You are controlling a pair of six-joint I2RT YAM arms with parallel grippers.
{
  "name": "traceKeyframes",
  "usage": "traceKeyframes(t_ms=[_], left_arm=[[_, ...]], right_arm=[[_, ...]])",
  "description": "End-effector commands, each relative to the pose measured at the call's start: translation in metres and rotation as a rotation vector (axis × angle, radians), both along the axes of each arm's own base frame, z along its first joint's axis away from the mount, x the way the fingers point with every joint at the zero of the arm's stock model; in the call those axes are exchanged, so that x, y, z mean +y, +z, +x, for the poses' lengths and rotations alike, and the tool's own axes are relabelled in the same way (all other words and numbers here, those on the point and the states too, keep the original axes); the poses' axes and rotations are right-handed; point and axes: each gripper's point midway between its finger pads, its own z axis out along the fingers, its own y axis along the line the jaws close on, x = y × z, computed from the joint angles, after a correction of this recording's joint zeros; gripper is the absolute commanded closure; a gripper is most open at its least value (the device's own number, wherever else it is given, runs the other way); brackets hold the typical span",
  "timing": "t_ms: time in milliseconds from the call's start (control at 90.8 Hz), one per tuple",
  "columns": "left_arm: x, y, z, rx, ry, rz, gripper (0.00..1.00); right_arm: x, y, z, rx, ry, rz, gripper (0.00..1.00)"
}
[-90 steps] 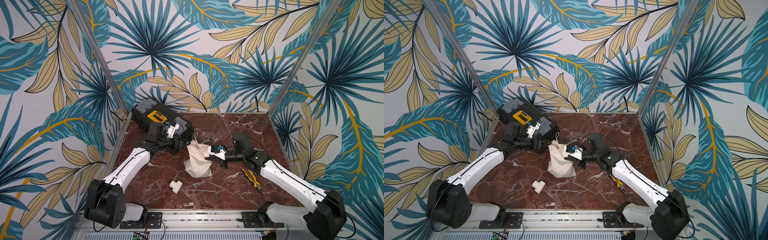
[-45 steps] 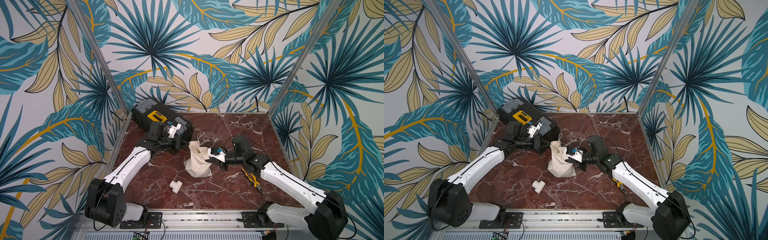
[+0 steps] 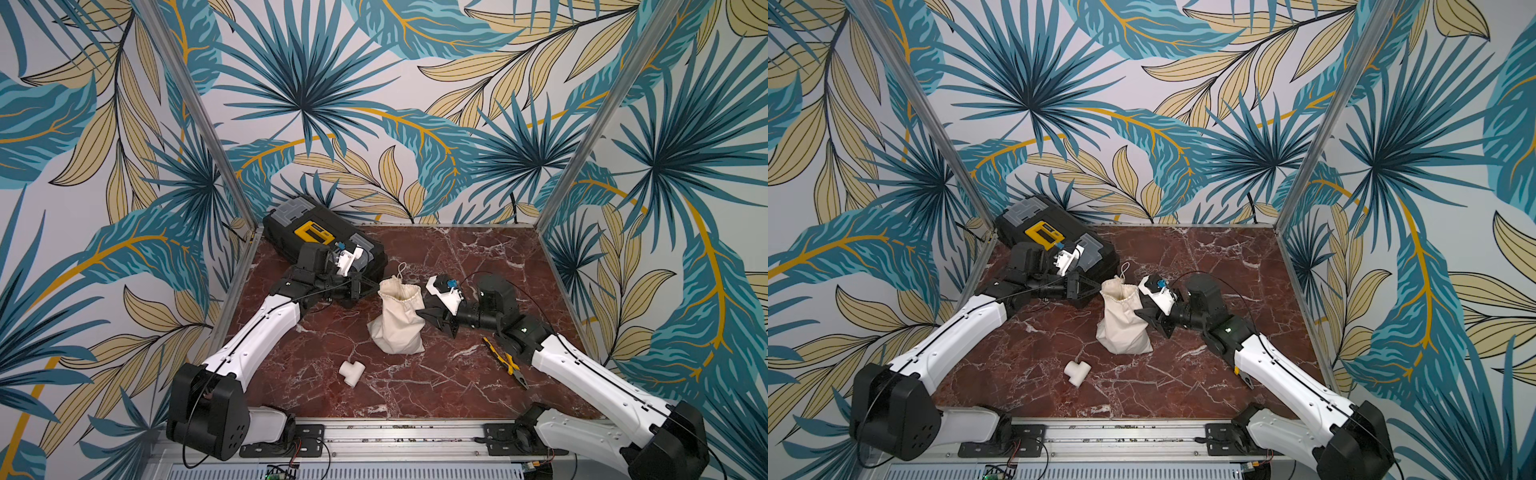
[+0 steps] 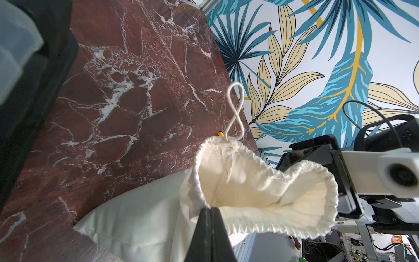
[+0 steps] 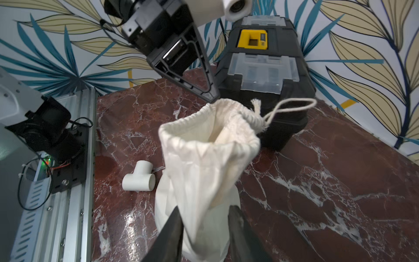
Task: Close the soil bag
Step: Adjust the soil bag at the center of the board.
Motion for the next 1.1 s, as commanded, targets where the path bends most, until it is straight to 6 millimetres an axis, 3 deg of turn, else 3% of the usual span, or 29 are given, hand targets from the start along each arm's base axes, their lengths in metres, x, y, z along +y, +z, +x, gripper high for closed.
traceKeyframes(t_ms=[0,198,330,397,452,606,837,1091], left_arm=[[-0.001,0.022,-0.001,-0.038,0.001,-0.012,1.0],[-0.003,0.034,0.005,-0.056,0.019,-0.017,1.0],[-0.006,0.046,0.009,-0.063,0.036,-0.032,1.0],[-0.009,0.05,0.009,-0.06,0.041,-0.037,1.0],[-0.013,0.052,0.006,-0.059,0.035,-0.035,1.0],[-0.027,0.055,-0.003,-0.059,0.016,0.007,1.0],[-0.04,0.062,-0.013,-0.076,0.012,0.028,1.0],[-0.04,0.068,-0.023,-0.085,0.01,0.034,1.0]], right_arm=[[-0.015,0.036,0.007,0.076,-0.156,0.101,0.59],[-0.059,0.096,0.025,0.083,-0.416,0.192,0.4],[-0.044,0.113,0.035,0.249,-0.298,0.169,0.25],[-0.025,0.101,0.046,0.378,-0.222,0.093,0.21],[-0.012,0.103,0.053,0.437,-0.18,0.056,0.21],[0.003,0.101,0.072,0.537,-0.139,-0.026,0.19],[-0.008,0.079,0.087,0.562,-0.193,-0.136,0.17],[-0.012,0.066,0.074,0.516,-0.141,-0.187,0.17]])
